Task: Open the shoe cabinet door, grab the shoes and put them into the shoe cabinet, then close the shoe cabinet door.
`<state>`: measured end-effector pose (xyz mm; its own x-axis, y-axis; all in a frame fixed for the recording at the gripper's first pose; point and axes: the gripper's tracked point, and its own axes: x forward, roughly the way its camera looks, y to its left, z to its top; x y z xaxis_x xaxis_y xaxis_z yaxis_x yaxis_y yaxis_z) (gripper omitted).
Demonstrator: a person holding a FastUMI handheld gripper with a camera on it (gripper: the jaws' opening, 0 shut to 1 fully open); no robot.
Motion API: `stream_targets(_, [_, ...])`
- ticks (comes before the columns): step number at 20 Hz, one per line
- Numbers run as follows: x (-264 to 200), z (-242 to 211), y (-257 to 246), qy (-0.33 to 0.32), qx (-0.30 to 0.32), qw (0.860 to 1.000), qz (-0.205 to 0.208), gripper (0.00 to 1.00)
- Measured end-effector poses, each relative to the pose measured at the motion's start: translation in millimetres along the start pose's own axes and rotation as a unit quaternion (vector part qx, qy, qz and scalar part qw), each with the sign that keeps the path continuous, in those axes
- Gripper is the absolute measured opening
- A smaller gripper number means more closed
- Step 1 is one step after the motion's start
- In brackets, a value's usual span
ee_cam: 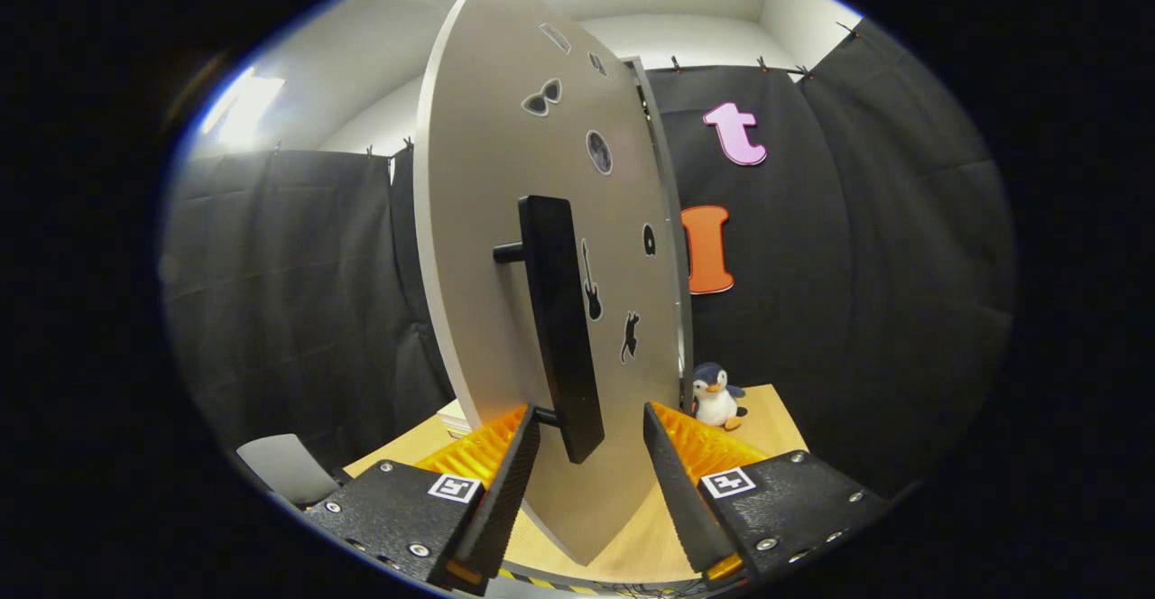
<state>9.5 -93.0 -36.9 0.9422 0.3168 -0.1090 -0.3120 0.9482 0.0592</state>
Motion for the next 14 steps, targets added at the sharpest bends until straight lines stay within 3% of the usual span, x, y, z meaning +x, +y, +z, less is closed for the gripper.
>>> stream_targets(14, [81,-3,82,0.003,-0.011,0.996,0.083,0.83])
